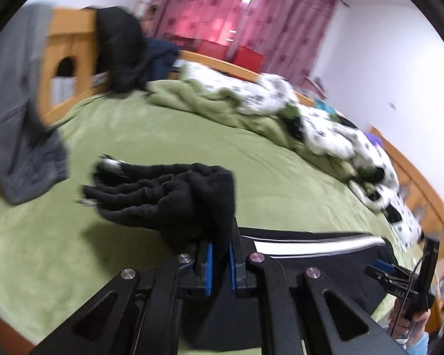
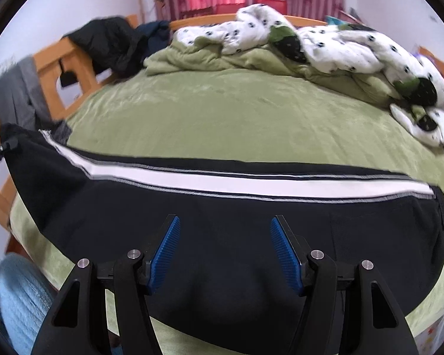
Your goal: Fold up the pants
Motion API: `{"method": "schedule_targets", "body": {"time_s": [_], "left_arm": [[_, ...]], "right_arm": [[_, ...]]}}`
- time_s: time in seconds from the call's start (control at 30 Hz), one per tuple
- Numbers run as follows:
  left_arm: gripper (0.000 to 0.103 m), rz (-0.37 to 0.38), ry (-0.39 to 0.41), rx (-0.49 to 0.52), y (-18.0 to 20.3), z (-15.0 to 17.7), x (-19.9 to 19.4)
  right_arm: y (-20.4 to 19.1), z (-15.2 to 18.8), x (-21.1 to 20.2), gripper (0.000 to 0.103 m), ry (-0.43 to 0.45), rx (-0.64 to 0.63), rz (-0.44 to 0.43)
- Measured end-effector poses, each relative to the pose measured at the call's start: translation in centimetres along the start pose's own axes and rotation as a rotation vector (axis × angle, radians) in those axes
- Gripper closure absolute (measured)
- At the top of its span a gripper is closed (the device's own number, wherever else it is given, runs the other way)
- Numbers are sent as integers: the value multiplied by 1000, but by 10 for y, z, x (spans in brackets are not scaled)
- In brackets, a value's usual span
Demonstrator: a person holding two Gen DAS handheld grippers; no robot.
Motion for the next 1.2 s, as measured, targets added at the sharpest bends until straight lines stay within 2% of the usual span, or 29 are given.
{"method": "schedule_targets", "body": {"time_s": [0.17,0.3,0.37,0.43,0.53,0.6,0.63,0.7,0.8,0.87,0.93,1.03,1.1,1.2], "left_arm": [[95,112,-64,110,105,32,41],[95,257,-161,166,185,91,73],[95,322,-253,181,218,133,91],[95,333,-346,211,237,172,104],[91,276,-435,322,250,216,113],[83,274,-436,382,250,222,106],[78,298,-442,397,247,221,97],[69,328,-450,385,236,215,81],[57,298,-406,337,204,192,62],[57,244,-385,310,171,180,52],[57,124,-359,284,132,161,52],[57,-26,-317,232,80,138,50],[57,-54,-302,176,51,126,52],[57,-89,-268,89,13,115,50]], "right_arm": [[51,4,-26,40,57,187,13],[99,10,-54,40,139,347,42],[119,15,-61,40,156,410,52],[131,20,-65,40,155,445,57],[138,26,-64,40,139,436,69],[138,28,-62,40,127,417,65],[139,29,-61,40,125,407,63],[139,31,-56,39,115,385,52],[131,37,-42,39,109,339,29],[120,39,-29,39,89,296,20],[103,36,-16,39,60,242,12],[60,23,2,39,36,178,-91],[25,15,16,39,-1,98,-163],[-24,9,39,39,-39,-54,-195]]}}
Point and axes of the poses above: each gripper's, at about its wrist camera, not at the fingertips, and x roughly the way its jaws point, y to its right, z to its underside, the point moved 5 cm from there along x, roughly the way its jaws point, and after that the axes turned 7 degrees about y, right-handed, at the moved point
